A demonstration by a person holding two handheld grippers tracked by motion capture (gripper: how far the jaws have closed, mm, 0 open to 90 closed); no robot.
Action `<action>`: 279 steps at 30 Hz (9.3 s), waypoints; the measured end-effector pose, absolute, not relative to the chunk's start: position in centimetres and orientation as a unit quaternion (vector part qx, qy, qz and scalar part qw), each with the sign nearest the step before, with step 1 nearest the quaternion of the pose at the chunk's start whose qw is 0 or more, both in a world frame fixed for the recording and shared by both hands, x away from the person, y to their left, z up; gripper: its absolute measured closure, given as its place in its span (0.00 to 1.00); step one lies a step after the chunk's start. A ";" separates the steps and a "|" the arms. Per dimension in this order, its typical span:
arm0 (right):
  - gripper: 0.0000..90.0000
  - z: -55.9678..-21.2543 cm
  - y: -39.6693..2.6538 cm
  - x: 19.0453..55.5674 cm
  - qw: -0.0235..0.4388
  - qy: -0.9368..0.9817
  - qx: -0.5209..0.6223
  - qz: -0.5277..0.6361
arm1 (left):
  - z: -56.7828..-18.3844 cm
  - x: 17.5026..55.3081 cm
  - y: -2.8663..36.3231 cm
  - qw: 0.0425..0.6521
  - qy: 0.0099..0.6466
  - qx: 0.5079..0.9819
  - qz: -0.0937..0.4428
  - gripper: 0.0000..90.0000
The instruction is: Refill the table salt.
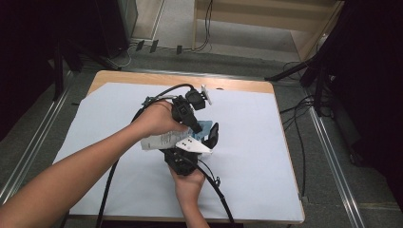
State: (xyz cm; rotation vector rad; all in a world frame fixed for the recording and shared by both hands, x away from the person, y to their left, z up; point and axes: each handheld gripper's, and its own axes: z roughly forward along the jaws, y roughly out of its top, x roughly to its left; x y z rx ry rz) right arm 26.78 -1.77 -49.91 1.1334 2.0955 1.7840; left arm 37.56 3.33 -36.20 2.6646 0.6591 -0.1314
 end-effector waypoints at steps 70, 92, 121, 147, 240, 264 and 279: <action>1.00 -49.3 -1.7 26.7 0.096 0.692 0.382 0.605 | -35.9 37.7 2.8 0.189 0.234 0.953 -0.042 1.00; 1.00 -49.2 -1.9 26.7 0.098 0.690 0.381 0.608 | -35.9 37.9 2.3 0.183 0.239 0.953 -0.041 1.00; 1.00 -49.3 -1.9 26.6 0.099 0.686 0.386 0.609 | -36.2 37.9 2.3 0.184 0.242 0.952 -0.043 1.00; 1.00 -49.3 -1.9 26.4 0.116 0.692 0.385 0.600 | -36.4 37.9 2.4 0.200 0.243 0.948 -0.052 1.00; 1.00 -47.4 -6.8 26.1 0.118 0.776 0.366 0.500 | -35.6 35.4 10.8 0.398 0.252 0.882 -0.019 1.00; 1.00 -46.0 -10.1 27.0 0.071 0.789 0.353 0.499 | -35.1 35.1 12.4 0.412 0.261 0.873 -0.011 1.00; 1.00 -45.5 -10.9 26.8 0.067 0.811 0.319 0.486 | -35.0 34.9 14.5 0.424 0.274 0.863 -0.003 1.00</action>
